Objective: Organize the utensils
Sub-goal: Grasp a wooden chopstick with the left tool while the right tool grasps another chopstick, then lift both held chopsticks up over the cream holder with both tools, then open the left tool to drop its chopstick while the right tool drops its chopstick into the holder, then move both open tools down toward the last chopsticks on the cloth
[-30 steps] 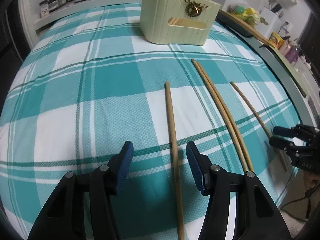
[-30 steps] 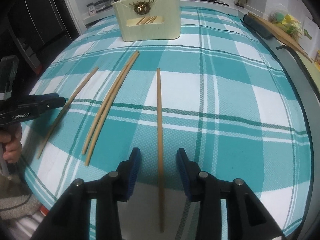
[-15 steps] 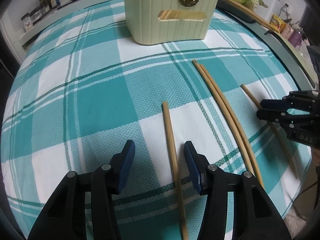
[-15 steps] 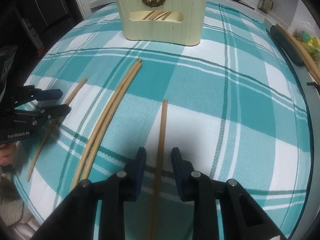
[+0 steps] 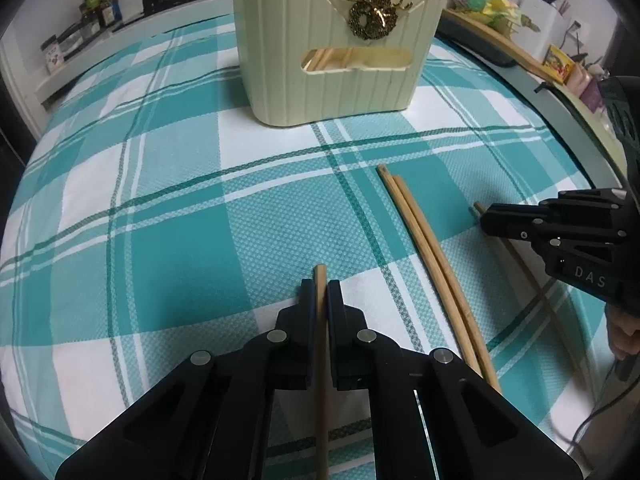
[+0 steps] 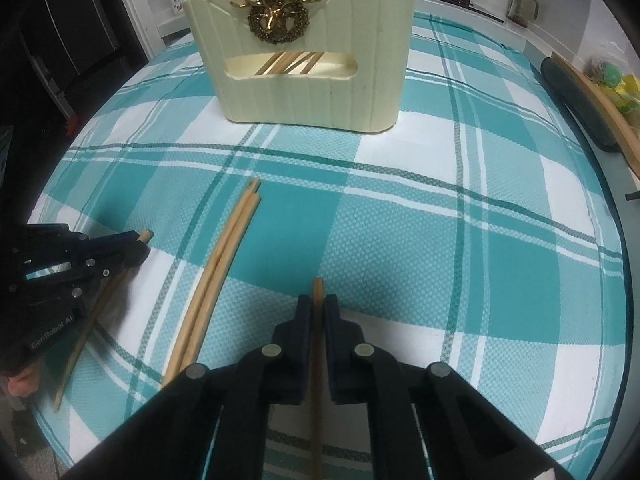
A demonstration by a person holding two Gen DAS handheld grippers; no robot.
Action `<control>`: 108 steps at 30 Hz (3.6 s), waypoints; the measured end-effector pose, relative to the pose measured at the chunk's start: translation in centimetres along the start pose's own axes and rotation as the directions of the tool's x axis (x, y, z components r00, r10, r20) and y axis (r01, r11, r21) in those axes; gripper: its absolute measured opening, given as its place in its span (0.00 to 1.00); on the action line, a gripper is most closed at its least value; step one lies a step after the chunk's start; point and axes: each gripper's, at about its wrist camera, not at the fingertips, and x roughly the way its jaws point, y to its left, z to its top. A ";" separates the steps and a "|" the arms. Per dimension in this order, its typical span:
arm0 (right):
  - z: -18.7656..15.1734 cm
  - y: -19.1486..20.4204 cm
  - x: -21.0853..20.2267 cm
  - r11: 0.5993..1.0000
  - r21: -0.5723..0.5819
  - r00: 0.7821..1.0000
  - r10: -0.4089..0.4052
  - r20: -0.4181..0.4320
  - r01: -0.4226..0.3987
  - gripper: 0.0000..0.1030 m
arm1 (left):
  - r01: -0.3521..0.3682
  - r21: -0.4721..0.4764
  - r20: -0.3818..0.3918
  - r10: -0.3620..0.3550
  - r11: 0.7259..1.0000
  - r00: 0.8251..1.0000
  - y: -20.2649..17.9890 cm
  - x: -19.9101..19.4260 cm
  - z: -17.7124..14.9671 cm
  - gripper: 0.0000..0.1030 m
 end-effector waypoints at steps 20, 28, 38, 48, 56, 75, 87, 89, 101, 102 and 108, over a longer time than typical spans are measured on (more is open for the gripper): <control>-1.1 3.1 -18.9 0.995 -0.038 0.868 0.102 0.486 -0.095 0.06 | 0.162 -0.071 0.446 -0.114 0.984 0.888 1.6 -18.2 0.2 0.04; -1.7 3.6 -21.7 0.997 -0.036 0.794 0.080 0.603 -0.073 0.06 | 0.162 -0.069 0.504 -0.106 0.984 0.857 1.6 -19.9 0.6 0.04; 1.8 1.8 -21.0 0.995 -0.005 0.808 0.086 0.583 -0.103 0.06 | 0.162 -0.041 0.481 -0.123 0.986 0.868 1.3 -19.7 5.9 0.03; 12.2 -0.2 -24.2 0.992 -0.016 0.734 0.102 0.671 -0.124 0.06 | 0.115 -0.016 0.612 -0.082 0.993 0.786 1.5 -24.1 18.5 0.04; 19.8 -1.7 -23.7 0.997 -0.007 0.651 0.057 0.757 -0.079 0.06 | 0.037 -0.064 0.653 0.014 0.997 0.757 2.3 -19.7 25.6 0.03; 21.2 -4.5 -8.4 0.987 0.075 0.894 0.098 0.437 -0.145 0.36 | 0.005 -0.121 0.341 0.037 0.993 0.939 3.6 -6.5 23.5 0.74; 9.1 -0.3 -16.6 0.998 -0.062 0.871 0.023 0.490 0.009 0.55 | -0.304 0.073 0.267 0.275 0.950 0.924 1.4 -12.2 7.5 0.99; 6.1 0.5 -16.6 0.996 -0.076 0.882 0.004 0.471 0.036 0.59 | -0.339 0.105 0.269 0.301 0.935 0.915 0.1 -12.7 4.2 0.99; -11.9 3.8 -13.7 0.996 0.017 0.937 -0.083 0.339 0.082 0.78 | -0.075 0.068 0.242 0.057 0.995 0.969 -5.0 -14.6 -8.5 0.99; -13.1 3.9 -13.7 0.996 0.037 0.936 -0.092 0.340 0.084 0.78 | -0.026 0.041 0.230 0.016 0.999 0.973 -4.9 -14.5 -9.2 0.99; -17.2 4.4 -13.8 0.990 0.089 0.929 -0.132 0.345 0.108 0.78 | 0.125 -0.110 0.208 -0.100 0.986 0.973 -3.7 -14.2 -11.8 0.99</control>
